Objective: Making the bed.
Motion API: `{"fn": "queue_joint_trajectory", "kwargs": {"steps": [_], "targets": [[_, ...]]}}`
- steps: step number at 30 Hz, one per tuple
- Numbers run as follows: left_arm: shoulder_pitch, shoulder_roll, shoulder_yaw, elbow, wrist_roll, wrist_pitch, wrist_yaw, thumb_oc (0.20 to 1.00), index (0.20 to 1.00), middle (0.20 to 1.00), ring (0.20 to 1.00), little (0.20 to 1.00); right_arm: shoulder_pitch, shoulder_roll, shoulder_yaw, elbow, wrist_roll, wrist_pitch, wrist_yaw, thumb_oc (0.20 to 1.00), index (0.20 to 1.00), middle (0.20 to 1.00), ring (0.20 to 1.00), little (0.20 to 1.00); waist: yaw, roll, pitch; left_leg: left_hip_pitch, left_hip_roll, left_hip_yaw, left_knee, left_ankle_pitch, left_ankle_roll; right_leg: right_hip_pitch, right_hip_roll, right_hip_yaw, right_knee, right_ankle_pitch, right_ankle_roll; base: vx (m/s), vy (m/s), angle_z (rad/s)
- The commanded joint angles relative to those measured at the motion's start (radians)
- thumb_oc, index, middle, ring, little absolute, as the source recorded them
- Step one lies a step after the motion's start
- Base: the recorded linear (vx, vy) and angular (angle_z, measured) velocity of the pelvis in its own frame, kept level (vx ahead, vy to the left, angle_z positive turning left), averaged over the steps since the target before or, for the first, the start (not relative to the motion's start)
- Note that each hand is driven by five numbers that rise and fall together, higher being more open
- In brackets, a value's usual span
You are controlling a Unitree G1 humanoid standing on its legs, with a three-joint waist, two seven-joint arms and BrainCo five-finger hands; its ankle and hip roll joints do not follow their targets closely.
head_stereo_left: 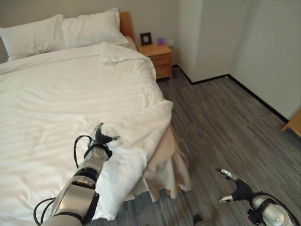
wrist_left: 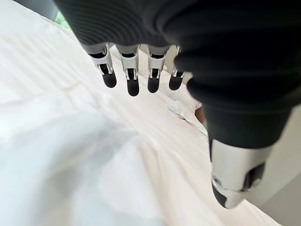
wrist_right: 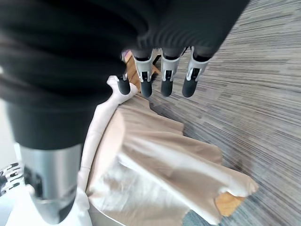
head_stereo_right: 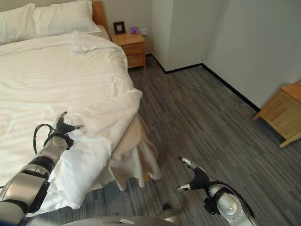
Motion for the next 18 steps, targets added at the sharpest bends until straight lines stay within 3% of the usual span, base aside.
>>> {"fn": "queue_joint_trajectory", "kwargs": {"steps": [1,5,10,15,17,18], "targets": [[-0.084,0.071,0.037,0.016,0.02,-0.008,0.061,1.0,1.0,1.0,1.0,1.0,-0.052,-0.009,-0.022,-0.062,-0.013,-0.062,-0.026,1.0,1.0,1.0,1.0,1.0,0.02,0.003,0.048,0.085,0.009,-0.037,0.017,-0.135,-0.017,-0.028,-0.047,-0.043,0.018,-0.036,0.048,0.04,0.007,0.13],[-0.082,0.091,0.013,0.053,0.078,0.013,0.062,1.0,1.0,1.0,1.0,1.0,-0.067,-0.016,-0.009,-0.052,0.0,-0.067,-0.017,1.0,1.0,1.0,1.0,1.0,0.018,-0.003,0.055,0.057,0.01,-0.035,0.017,-0.131,-0.017,-0.057,-0.044,-0.039,0.018,-0.028,0.051,0.0,0.003,0.04],[-0.236,0.127,-0.068,0.057,0.073,0.006,0.068,1.0,1.0,1.0,1.0,1.0,-0.164,-0.043,0.045,-0.016,0.013,-0.06,-0.036,1.0,1.0,1.0,1.0,1.0,0.008,-0.017,0.129,-0.115,0.028,-0.057,0.017,-0.08,-0.027,-0.233,-0.036,-0.024,0.018,0.009,0.049,-0.18,0.002,-0.01],[-0.362,0.156,-0.123,0.064,0.058,0.0,0.07,1.0,1.0,1.0,1.0,1.0,-0.253,-0.011,0.103,0.064,-0.038,-0.04,-0.078,1.0,1.0,1.0,1.0,1.0,0.019,-0.011,0.172,-0.25,0.045,-0.076,0.017,-0.043,-0.03,-0.352,-0.043,-0.033,0.018,0.031,0.05,-0.11,0.008,0.0],[-0.406,0.144,-0.148,0.062,0.057,-0.006,0.061,0.2,0.2,0.2,0.2,0.2,-0.288,0.0,0.118,0.085,-0.069,-0.036,-0.09,1.0,1.0,1.0,1.0,1.0,0.024,-0.008,0.176,-0.284,0.042,-0.087,0.017,-0.036,-0.028,-0.378,-0.047,-0.038,0.018,0.034,0.049,-0.07,0.024,-0.02],[-0.42,0.134,-0.158,0.056,0.055,-0.008,0.055,0.2,0.2,0.2,0.2,0.2,-0.292,0.001,0.12,0.087,-0.078,-0.037,-0.091,1.0,1.0,1.0,1.0,1.0,0.027,-0.006,0.177,-0.287,0.039,-0.092,0.017,-0.036,-0.026,-0.378,-0.05,-0.038,0.018,0.033,0.048,0.0,0.0,0.0]]}}
